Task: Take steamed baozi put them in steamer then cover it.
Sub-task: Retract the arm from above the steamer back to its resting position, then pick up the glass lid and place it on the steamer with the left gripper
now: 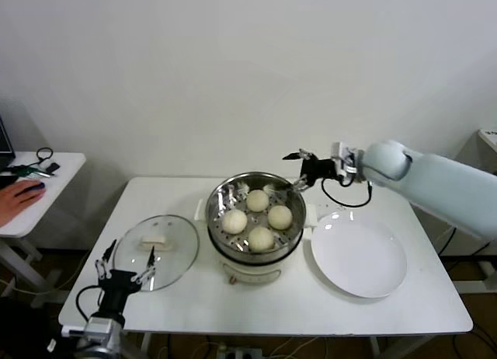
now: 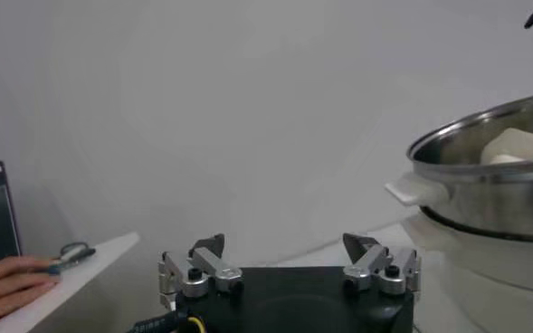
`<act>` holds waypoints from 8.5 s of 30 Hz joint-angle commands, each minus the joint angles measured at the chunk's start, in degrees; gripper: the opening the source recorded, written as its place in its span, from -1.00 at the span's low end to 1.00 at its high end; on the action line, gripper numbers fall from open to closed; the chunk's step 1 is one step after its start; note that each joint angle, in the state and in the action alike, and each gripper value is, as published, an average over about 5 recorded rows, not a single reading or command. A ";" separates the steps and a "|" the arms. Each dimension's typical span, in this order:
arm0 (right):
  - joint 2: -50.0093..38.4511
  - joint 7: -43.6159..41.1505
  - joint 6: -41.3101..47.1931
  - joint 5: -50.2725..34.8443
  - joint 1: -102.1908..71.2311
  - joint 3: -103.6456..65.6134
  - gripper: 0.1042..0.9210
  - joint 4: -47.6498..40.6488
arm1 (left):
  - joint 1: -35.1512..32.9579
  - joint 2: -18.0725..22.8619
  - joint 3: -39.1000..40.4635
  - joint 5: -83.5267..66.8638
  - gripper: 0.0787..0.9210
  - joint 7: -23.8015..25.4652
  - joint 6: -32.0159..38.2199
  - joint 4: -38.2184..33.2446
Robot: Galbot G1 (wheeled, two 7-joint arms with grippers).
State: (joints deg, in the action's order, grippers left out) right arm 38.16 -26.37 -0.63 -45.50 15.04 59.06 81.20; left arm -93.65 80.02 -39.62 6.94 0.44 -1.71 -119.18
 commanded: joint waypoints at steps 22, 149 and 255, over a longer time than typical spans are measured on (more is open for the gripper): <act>15.23 21.61 -3.46 16.10 -84.54 -87.96 0.76 15.92 | 2.23 -5.47 -1.70 57.52 0.77 -0.17 5.16 4.70; 22.89 19.19 -4.28 36.23 -84.44 -90.59 0.76 6.39 | 39.25 -24.63 46.09 67.20 -0.83 10.75 -43.27 -2.87; 23.76 17.21 -1.36 36.43 -87.42 -96.06 0.76 5.97 | 45.22 0.32 51.70 76.99 -0.29 18.02 -43.29 16.86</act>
State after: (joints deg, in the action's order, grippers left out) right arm 61.96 -9.09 -4.93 -8.08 -72.32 -37.00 86.41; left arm -47.80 83.69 11.95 86.22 17.94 -42.15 -96.71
